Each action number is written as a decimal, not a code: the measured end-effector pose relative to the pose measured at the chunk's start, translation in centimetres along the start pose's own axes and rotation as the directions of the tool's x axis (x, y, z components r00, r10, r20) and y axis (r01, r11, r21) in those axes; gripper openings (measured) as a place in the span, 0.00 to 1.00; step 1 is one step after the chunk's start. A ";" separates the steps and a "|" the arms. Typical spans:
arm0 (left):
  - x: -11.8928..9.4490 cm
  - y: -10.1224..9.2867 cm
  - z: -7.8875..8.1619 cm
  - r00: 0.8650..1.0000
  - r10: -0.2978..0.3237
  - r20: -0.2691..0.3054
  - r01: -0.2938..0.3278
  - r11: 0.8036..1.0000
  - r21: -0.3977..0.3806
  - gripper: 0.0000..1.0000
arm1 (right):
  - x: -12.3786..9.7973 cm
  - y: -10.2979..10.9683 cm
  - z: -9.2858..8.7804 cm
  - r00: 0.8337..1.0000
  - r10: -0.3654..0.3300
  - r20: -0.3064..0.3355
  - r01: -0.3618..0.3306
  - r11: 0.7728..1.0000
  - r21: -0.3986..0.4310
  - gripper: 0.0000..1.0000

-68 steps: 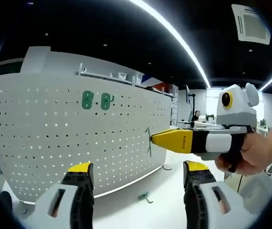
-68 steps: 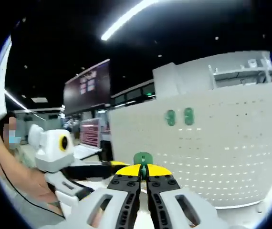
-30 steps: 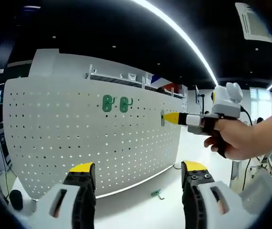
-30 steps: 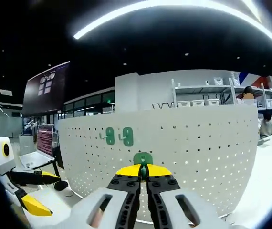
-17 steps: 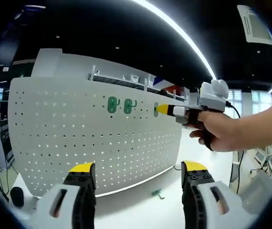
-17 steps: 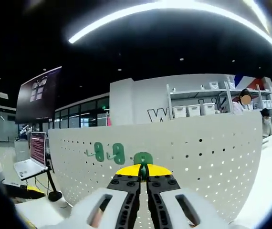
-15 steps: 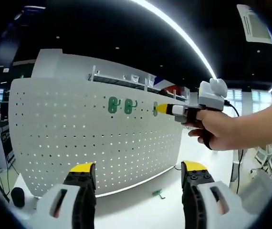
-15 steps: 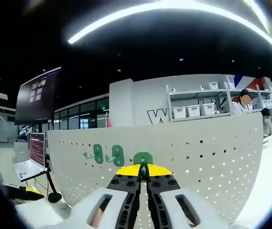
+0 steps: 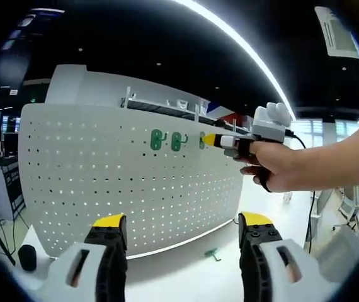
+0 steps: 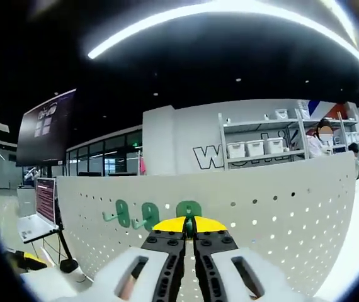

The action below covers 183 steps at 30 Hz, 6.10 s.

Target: Insert the hook assembly into the mounting plate slot until the hook locks in place.

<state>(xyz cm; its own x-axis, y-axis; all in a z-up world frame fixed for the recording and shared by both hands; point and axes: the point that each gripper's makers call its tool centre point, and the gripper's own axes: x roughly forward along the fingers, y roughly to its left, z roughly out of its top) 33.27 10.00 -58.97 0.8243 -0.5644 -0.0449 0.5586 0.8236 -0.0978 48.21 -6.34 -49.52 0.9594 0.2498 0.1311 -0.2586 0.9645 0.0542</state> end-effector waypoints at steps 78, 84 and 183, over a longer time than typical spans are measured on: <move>-1.0 0.6 -0.7 1.000 0.018 -0.025 -0.019 1.000 -0.019 0.69 | 0.5 0.8 -2.2 0.994 0.085 -0.062 -0.083 0.996 0.045 0.35; -1.0 0.6 -0.7 1.000 0.016 -0.026 -0.017 1.000 -0.019 0.69 | 0.2 1.1 -2.5 0.992 0.104 -0.069 -0.101 0.994 0.048 0.35; -4.1 1.9 -4.0 0.997 0.020 -0.068 -0.021 1.000 -0.004 0.73 | -18.8 -1.7 -9.5 0.937 0.303 -0.172 -0.294 0.953 0.076 0.48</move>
<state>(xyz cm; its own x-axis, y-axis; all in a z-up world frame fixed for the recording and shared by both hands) 30.60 13.65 -62.96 0.8273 -0.5500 -0.1144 0.5412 0.8349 -0.1004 31.66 -11.91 -61.45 0.8401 0.5416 -0.0314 -0.5373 0.8387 0.0886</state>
